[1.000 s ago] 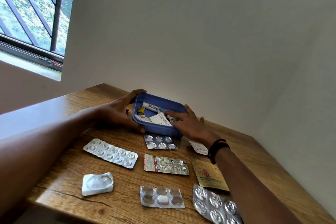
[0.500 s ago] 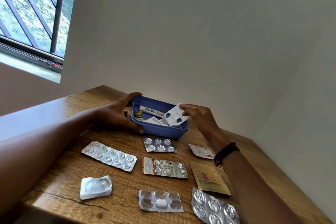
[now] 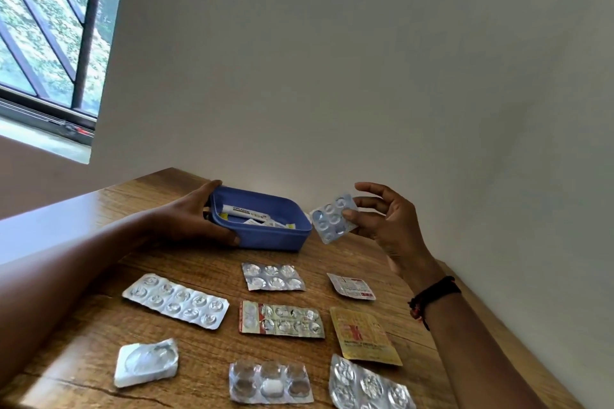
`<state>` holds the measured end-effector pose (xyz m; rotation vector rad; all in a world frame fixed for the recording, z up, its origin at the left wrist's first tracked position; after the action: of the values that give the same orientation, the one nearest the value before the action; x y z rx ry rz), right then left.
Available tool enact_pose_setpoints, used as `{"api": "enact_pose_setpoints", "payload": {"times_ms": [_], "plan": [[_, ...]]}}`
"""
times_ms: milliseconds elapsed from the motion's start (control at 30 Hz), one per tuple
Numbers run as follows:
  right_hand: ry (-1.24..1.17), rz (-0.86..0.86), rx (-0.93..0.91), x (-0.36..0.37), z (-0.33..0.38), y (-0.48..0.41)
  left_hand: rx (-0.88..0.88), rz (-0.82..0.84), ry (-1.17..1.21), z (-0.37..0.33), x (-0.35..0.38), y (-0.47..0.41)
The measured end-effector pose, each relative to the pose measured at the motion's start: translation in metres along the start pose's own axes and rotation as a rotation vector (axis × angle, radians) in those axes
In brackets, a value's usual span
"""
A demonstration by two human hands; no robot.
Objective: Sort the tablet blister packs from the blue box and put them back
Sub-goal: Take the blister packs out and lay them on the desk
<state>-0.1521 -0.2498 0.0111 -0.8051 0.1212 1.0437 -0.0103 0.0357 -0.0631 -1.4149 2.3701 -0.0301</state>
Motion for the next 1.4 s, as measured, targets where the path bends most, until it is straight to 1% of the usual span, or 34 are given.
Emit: {"api": "enact_pose_setpoints", "payload": {"times_ms": [100,200,367,500,567,633,767,900,967,1067,1133,1200,1267,1333,1400], "plan": [[0.075,0.039,-0.070,-0.007,0.001,-0.001,-0.003,0.003,0.008,-0.002,0.001,0.001],[0.110,0.069,-0.096,-0.012,-0.001,-0.002,-0.006,-0.003,0.009,-0.003,0.002,0.002],[0.122,0.084,-0.056,-0.015,-0.007,-0.001,-0.030,-0.009,0.023,-0.004,0.003,0.004],[0.146,0.121,0.051,-0.014,-0.016,0.001,-0.056,-0.024,0.030,-0.003,0.002,0.004],[0.131,0.186,0.137,-0.016,-0.020,0.002,-0.058,-0.029,0.035,-0.004,0.002,0.005],[0.110,0.297,0.215,-0.021,-0.021,0.005,-0.061,-0.035,0.028,-0.005,0.003,0.006],[0.137,0.468,0.255,-0.036,-0.020,0.012,-0.060,-0.047,0.004,-0.006,0.004,0.006],[0.134,0.545,0.263,-0.055,-0.022,0.024,-0.052,-0.045,0.013,-0.005,0.005,0.004],[0.113,0.574,0.289,-0.068,-0.026,0.031,-0.052,-0.047,0.004,-0.004,0.004,0.004],[0.124,0.667,0.349,-0.090,-0.038,0.046,-0.039,-0.054,0.003,-0.004,0.005,0.005],[0.172,0.758,0.421,-0.097,-0.047,0.056,-0.028,-0.058,0.004,-0.004,0.005,0.005],[0.279,0.866,0.494,-0.093,-0.054,0.063,-0.023,-0.062,-0.007,-0.003,0.004,0.005],[0.361,0.949,0.516,-0.085,-0.056,0.064,-0.029,-0.059,-0.020,-0.003,0.004,0.004],[0.382,0.956,0.492,-0.079,-0.054,0.061,-0.035,-0.059,-0.024,-0.003,0.004,0.003],[0.385,0.922,0.462,-0.077,-0.050,0.058,-0.032,-0.062,-0.022,-0.002,0.004,0.001]]}}
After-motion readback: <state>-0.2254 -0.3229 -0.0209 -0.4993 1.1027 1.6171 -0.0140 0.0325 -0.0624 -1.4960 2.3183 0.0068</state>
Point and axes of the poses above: each hand's wrist, its own y-axis away from the middle knuckle, its own x-axis out of the palm, z = x × y, the point moved 3 cm from there along -y, towards the middle knuckle, and after that the axes turned 14 degrees about y, right-handed, at the moved point
